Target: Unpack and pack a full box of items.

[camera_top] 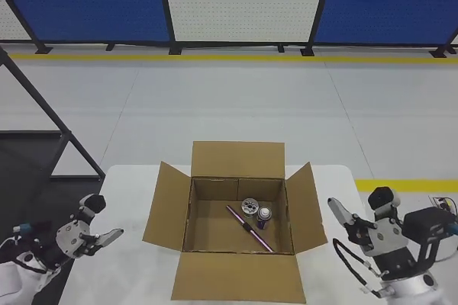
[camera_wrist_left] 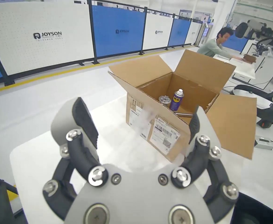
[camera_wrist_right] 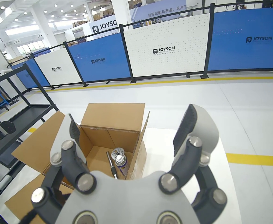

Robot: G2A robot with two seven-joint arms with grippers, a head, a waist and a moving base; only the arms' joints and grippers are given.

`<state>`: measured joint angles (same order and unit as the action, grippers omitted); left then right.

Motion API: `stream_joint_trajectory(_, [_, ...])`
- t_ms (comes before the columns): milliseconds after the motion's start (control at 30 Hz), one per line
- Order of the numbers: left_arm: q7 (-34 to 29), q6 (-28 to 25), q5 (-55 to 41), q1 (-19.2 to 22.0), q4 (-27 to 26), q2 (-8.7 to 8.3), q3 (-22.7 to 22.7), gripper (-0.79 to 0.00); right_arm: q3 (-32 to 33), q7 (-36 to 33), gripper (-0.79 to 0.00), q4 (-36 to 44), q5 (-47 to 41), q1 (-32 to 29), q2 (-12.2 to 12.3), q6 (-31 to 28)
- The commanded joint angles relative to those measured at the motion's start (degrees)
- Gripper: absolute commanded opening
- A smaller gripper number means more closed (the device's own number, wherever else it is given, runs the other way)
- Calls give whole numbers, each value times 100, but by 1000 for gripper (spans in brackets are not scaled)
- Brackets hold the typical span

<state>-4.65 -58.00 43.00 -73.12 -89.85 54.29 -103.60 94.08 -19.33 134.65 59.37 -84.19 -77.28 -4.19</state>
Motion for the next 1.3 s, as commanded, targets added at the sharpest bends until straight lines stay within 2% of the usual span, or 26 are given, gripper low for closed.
stream_joint_trajectory(0, [4,0,-1,0,-1,2,-1,0,1,-1,0,0,-2,0,0,-1])
stream_joint_trajectory(200, [4,0,-1,0,-1,2,-1,0,1,-1,0,0,-2,0,0,-1])
stream_joint_trajectory(333, [-127,448,-36,12,159,20,179,0,3,-97,0,-150,-212,-24,4,10])
stream_joint_trajectory(433, [-90,546,44,38,245,25,245,0,139,-736,0,-346,-662,35,25,108])
stream_joint_trajectory(500, [3,439,-154,32,342,29,279,0,277,-1015,0,-469,-954,153,36,254])
stream_joint_trajectory(567, [26,250,-439,55,469,27,327,0,332,-1592,0,-616,-1363,260,58,292])
stream_joint_trajectory(667, [-106,257,-579,155,629,16,391,0,442,-2285,0,-869,-1794,498,95,465])
stream_joint_trajectory(767, [-255,247,-620,225,644,7,476,0,457,-3031,0,-1179,-2760,725,116,667])
stream_joint_trajectory(833, [-255,247,-620,225,644,7,476,0,530,-3406,0,-1267,-2855,918,151,907])
stream_joint_trajectory(1133, [-255,247,-620,225,644,7,476,0,530,-3406,0,-1267,-2855,918,151,907])
stream_joint_trajectory(1267, [-207,545,-718,188,572,22,509,0,467,-3356,0,-1443,-3555,971,147,754])
